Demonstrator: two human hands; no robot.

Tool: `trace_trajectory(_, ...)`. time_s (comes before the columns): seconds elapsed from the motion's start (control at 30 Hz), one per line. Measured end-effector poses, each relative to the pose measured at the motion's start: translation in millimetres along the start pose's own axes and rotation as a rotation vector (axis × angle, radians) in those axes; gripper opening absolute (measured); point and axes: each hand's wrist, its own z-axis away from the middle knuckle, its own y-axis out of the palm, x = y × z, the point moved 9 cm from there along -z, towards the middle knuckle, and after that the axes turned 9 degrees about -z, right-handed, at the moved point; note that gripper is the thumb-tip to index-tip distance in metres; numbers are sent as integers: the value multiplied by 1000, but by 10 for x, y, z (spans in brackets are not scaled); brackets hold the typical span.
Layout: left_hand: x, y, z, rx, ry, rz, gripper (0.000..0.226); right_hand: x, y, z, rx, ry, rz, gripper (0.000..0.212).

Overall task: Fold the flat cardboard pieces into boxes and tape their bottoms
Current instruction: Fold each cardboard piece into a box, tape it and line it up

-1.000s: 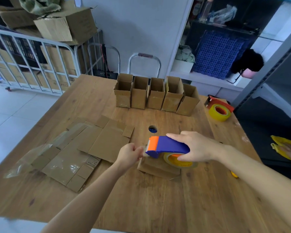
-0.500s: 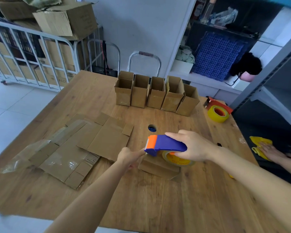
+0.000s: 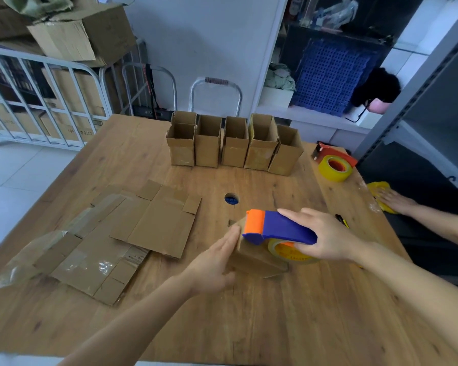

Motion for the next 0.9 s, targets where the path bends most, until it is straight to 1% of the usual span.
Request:
trace_trajectory(0.13,165,45,-58,24,-110,-62,106,-18,-3,28,-13,-11,-5,77)
trace_trajectory(0.2,164,-63,-104,-3,-139,-62,114,-16,-1,27,-10,-19,-7,76)
trace_trajectory(0.27,31,-199,-202,-32,-116,15,121,8,-6,15,-7,-23,-9,75)
trace_trajectory(0.37,-114,-231,-387,13,-116,213,127,77,-8,0,8,-27,-9,75)
trace_trajectory(0.4,-118,-218,-425,24,-128,241,126,99,-7,-2,18,-24,-3,75)
trace_trajectory(0.53,-38,-268,-465,-15,-123,159,119,132,36,-9,65,22,-12,83)
trace_trajectory(0.63,20,-293,-441,8,-103,160,113,187,66,-68,118,25,8,90)
trace_trajectory(0.77,6,-294,-344,3,-61,133,88,303,64,-131,176,-11,33,91)
trace_trajectory(0.9,77,-349,-298,-61,-77,95,82,357,124,-148,223,-45,52,91)
